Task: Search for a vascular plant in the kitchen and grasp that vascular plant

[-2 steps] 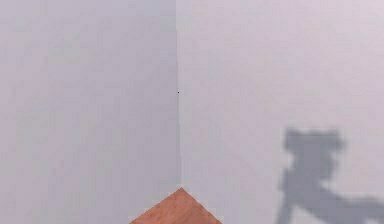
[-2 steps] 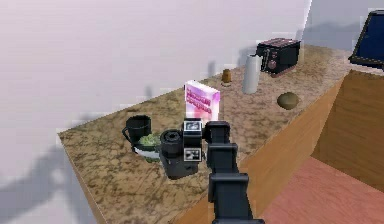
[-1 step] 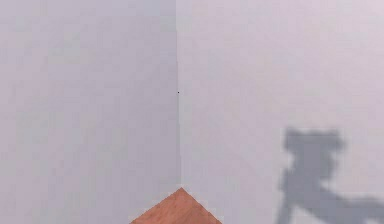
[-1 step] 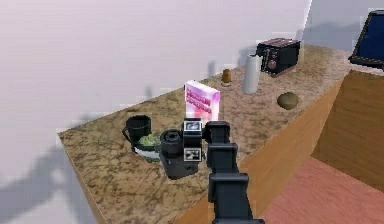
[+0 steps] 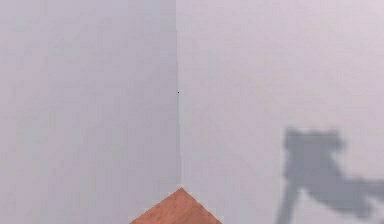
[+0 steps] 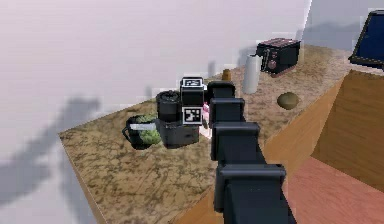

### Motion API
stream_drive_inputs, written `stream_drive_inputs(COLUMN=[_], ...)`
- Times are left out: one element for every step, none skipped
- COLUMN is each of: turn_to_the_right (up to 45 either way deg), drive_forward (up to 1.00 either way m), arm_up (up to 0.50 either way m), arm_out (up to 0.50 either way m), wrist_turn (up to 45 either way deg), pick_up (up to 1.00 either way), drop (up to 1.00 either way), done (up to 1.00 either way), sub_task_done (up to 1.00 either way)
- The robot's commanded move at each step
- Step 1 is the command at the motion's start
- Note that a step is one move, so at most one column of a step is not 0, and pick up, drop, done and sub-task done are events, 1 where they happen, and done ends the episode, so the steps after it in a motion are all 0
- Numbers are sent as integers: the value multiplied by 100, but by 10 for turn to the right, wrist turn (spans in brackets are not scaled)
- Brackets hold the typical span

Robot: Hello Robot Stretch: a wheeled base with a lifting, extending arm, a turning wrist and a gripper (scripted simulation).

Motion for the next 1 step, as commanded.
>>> stream_drive_inputs(turn_to_the_right=[0], drive_forward=[0], arm_up=[0], arm_out=[0], wrist_turn=[0], pick_up=[0], drop=[0], done=[100], sub_task_done=[0])
